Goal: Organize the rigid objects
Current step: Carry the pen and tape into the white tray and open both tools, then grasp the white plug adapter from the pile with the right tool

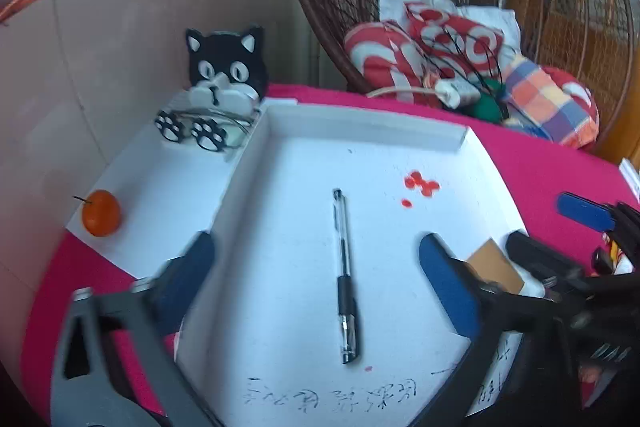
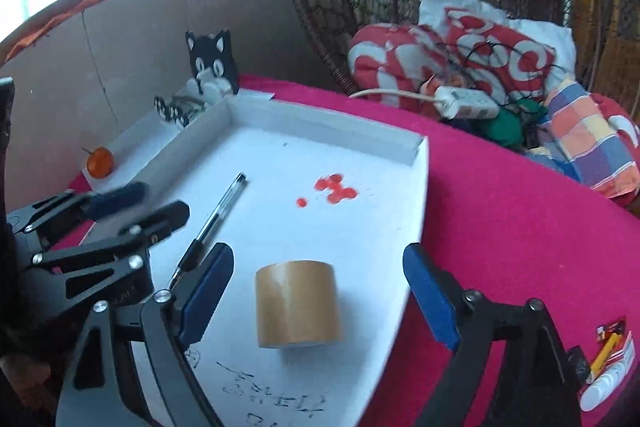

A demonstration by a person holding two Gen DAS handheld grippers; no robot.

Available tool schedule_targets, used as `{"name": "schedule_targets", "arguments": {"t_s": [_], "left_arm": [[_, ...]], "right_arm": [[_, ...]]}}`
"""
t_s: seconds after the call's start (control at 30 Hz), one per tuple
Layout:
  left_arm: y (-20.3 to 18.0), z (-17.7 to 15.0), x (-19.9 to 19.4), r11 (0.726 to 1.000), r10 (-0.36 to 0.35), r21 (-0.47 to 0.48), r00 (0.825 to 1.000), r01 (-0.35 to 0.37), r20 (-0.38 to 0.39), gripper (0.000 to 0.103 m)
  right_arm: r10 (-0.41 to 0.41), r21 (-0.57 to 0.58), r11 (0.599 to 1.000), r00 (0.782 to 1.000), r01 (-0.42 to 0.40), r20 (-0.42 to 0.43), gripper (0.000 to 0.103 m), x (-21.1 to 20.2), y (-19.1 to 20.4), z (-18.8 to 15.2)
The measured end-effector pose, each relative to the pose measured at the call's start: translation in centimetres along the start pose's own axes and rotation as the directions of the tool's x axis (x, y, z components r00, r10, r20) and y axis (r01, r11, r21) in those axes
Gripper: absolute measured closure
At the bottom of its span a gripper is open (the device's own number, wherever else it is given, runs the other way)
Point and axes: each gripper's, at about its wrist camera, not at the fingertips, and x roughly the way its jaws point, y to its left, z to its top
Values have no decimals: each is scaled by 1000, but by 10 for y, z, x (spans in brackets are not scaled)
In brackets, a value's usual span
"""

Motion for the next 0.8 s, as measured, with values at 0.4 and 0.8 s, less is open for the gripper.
{"name": "schedule_targets", "arguments": {"t_s": [0.4, 0.8], "left_arm": [[-78, -7, -73, 914, -386, 188, 914, 361, 122, 0], [-213, -99, -64, 564, -602, 479, 732, 672, -318, 0]], "right_arm": [[-186, 241, 965, 912, 101, 365, 0, -164, -123, 0], [-336, 368, 887, 937, 281, 93, 0, -184, -191, -95]]}}
